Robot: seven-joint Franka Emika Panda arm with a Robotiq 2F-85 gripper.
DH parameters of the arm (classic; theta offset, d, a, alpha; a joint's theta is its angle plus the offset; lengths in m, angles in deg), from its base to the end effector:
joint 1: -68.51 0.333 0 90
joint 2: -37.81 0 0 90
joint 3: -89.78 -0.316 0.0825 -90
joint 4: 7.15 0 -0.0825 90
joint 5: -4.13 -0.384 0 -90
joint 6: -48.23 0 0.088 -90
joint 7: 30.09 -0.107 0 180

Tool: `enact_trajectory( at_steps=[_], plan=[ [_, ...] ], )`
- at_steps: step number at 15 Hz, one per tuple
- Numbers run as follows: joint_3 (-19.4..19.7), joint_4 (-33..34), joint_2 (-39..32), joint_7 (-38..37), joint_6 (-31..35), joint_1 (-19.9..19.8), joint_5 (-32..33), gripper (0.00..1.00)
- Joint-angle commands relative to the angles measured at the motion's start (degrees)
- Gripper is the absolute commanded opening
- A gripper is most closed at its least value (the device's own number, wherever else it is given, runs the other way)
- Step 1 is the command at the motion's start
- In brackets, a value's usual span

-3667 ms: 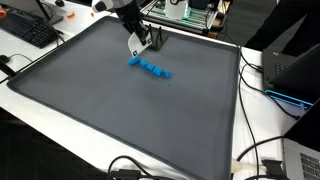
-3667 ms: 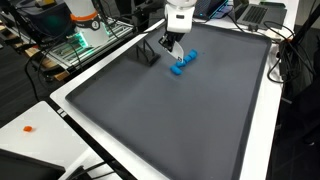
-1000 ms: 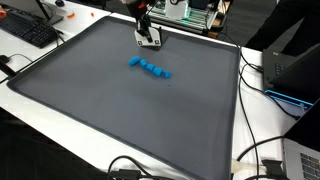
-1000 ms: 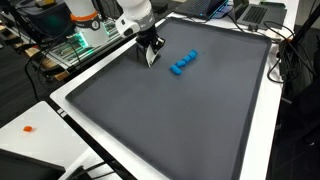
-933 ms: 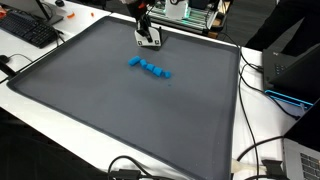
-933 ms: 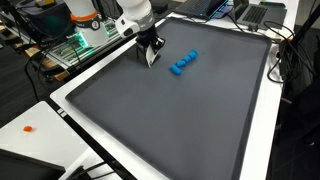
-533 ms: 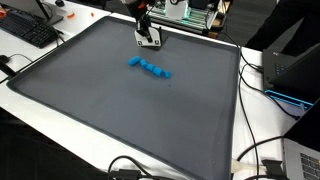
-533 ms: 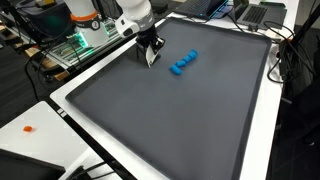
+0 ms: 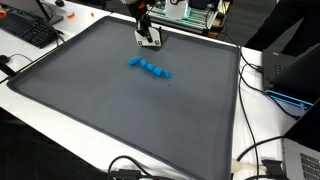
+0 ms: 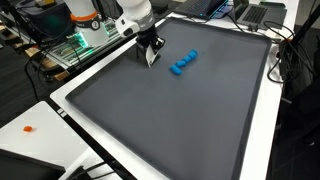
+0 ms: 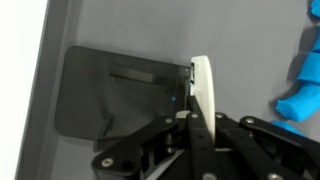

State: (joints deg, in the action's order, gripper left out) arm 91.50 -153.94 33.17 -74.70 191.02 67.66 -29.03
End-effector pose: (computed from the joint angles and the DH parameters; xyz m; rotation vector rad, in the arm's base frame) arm 0.4335 -0.0226 0.2241 -2.2825 1.7619 0.3578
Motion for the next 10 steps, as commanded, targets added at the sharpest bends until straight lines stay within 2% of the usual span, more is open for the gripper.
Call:
enact_trajectory(
  at_steps=[1, 10],
  plan=[
    [-0.15, -2.25, 1.14, -1.81, 1.54, 0.39, 1.12, 0.01],
    [-0.20, -4.04, 5.26, -4.87, 2.51, 0.25, 4.63, 0.01]
  ],
)
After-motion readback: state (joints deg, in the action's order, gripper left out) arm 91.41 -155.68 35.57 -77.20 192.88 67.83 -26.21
